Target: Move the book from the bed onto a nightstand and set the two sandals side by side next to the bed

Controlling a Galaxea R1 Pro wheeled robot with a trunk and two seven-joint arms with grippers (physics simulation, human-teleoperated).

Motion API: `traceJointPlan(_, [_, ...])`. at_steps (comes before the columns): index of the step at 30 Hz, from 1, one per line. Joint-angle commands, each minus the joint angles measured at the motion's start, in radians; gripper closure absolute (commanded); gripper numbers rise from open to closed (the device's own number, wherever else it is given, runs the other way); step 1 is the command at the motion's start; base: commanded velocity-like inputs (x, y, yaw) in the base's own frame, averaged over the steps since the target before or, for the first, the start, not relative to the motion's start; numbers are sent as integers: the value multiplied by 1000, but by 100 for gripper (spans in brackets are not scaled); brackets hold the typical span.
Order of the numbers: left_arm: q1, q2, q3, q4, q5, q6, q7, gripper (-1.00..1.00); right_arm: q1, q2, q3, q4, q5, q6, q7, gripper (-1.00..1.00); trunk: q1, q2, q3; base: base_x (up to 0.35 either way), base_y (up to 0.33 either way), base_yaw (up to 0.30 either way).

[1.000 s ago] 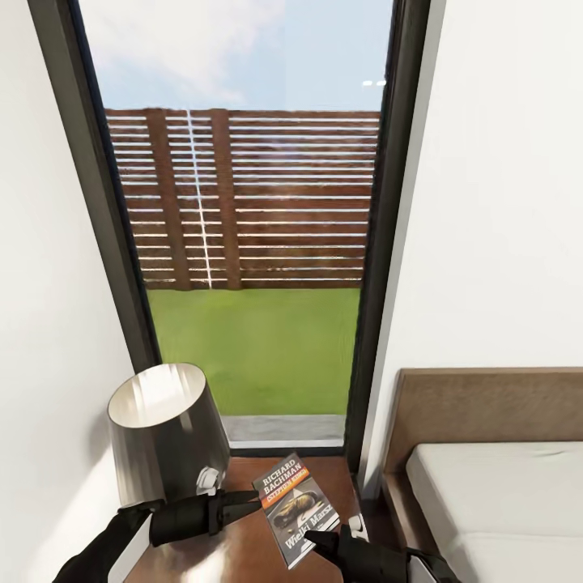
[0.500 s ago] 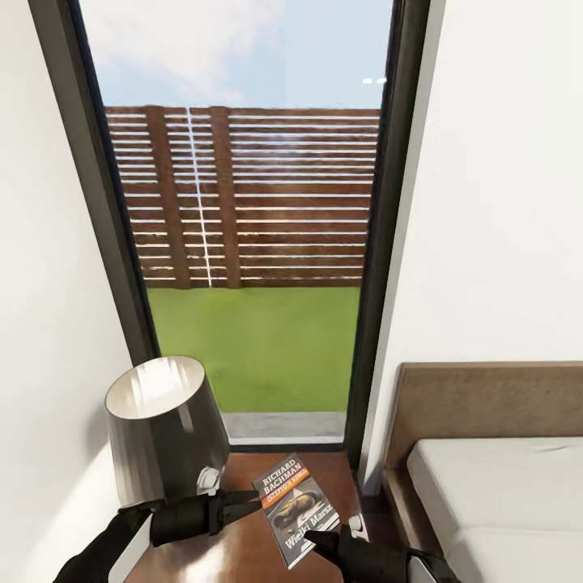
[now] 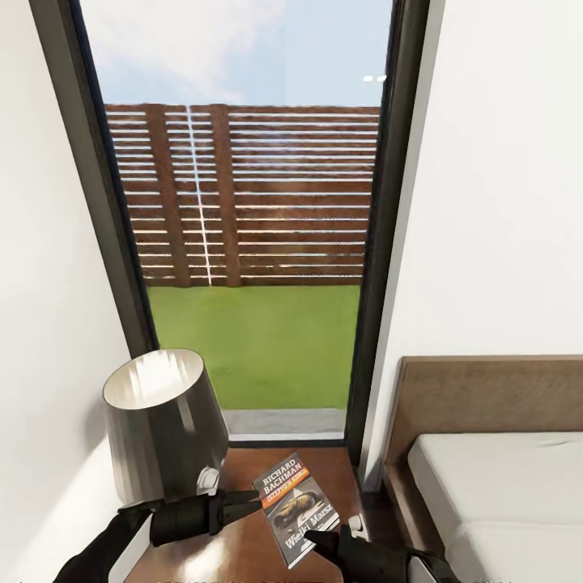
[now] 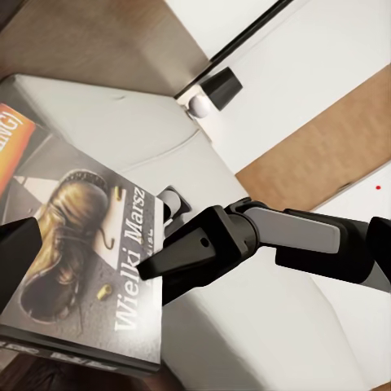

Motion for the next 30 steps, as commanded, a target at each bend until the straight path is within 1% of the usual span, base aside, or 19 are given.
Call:
traceJointPlan(1, [-1, 1, -5, 0, 9, 11, 0, -100, -1, -1, 4, 0, -10, 6, -1, 100, 4, -8, -4, 0, 0, 0])
traceJointPlan(30, [-1, 0, -7, 0, 9, 9, 1, -100, -1, -1, 4, 0, -10, 6, -1, 100, 115, -211, -95, 0, 0, 0])
